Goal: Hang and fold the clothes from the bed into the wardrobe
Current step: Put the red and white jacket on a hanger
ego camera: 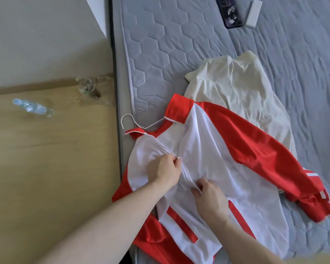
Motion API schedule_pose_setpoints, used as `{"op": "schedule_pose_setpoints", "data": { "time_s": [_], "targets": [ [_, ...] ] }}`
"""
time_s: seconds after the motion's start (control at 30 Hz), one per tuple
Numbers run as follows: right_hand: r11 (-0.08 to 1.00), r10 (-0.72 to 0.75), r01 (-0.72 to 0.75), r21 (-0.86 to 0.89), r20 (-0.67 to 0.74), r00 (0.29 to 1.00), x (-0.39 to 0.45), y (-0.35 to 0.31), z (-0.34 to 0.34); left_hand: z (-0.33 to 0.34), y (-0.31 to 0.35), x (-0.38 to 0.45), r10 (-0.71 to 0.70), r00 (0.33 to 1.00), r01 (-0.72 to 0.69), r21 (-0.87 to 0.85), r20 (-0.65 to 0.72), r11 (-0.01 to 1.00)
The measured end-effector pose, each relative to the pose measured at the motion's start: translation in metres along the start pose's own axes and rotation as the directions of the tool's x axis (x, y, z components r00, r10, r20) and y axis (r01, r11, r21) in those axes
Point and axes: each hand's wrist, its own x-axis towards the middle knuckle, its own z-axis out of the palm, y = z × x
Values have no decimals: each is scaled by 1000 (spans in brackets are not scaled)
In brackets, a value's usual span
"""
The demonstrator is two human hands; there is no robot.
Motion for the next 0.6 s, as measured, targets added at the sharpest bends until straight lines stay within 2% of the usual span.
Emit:
{"op": "schedule_pose_setpoints", "data": {
  "time_s": [0.13, 0.23, 0.37, 0.47, 0.6],
  "targets": [
    [999, -17, 20, -40, 69, 997, -1, 6, -9, -19, -19, 5, 247, 969, -241, 157, -18, 958],
    [992, -23, 38, -119, 121, 992, 0, 11, -22, -47, -36, 22, 266, 960, -240, 235, -85, 942],
    [979, -40, 78, -186, 201, 979, 5, 3, -37, -68, -55, 51, 135, 980, -98, 236, -144, 967],
    [959, -34, 110, -262, 280, 960, 9, -8, -40, -67, -61, 66, -43, 987, 52, 57, -158, 997],
    [948, 2, 105, -302, 335, 942, 6, -12, -44, -58, -73, 68, -256, 963, 244, -125, -86, 962]
  ]
}}
